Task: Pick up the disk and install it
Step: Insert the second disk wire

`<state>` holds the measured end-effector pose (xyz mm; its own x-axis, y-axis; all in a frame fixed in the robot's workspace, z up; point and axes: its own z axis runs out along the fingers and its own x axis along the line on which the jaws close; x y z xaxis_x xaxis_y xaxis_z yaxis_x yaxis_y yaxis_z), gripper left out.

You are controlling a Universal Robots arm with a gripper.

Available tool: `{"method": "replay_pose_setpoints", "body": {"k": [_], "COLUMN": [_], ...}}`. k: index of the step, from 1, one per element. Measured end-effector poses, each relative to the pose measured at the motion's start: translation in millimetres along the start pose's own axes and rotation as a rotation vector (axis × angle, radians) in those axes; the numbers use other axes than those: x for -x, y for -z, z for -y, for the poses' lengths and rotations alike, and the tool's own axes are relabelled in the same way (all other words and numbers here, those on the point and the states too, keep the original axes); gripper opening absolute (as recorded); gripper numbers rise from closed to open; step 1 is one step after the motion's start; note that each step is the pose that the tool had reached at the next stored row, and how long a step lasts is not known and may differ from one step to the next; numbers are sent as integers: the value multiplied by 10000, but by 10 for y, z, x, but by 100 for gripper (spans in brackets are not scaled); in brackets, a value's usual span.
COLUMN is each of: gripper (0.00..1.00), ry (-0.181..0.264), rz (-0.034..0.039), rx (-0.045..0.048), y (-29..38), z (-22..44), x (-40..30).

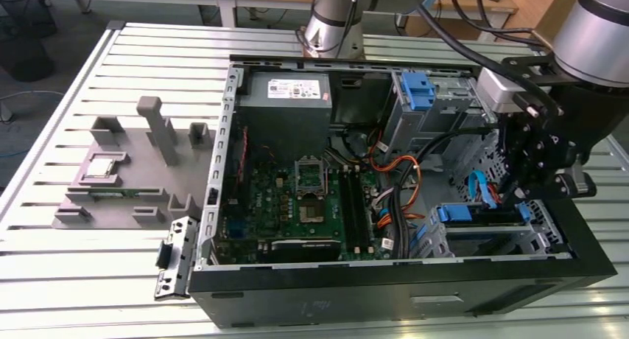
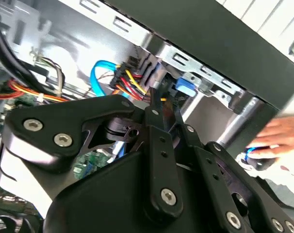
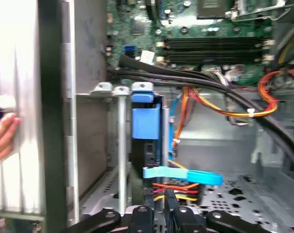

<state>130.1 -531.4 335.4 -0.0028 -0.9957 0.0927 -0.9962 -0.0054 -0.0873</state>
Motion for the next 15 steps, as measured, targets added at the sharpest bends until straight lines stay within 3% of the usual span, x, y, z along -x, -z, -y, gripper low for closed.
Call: {"method": "replay_pose_setpoints", "body": {"k": [4,10,12,15], "gripper": [24,24,24,24], "ry": [-14,-30,-40,-61], "rz": [177,348,458,701], "rx": [1,2,2,3], "y": [-2,-7,-8,-12], "z": [6,17,17,17], "x": [-27,-81,-90,-100]}}
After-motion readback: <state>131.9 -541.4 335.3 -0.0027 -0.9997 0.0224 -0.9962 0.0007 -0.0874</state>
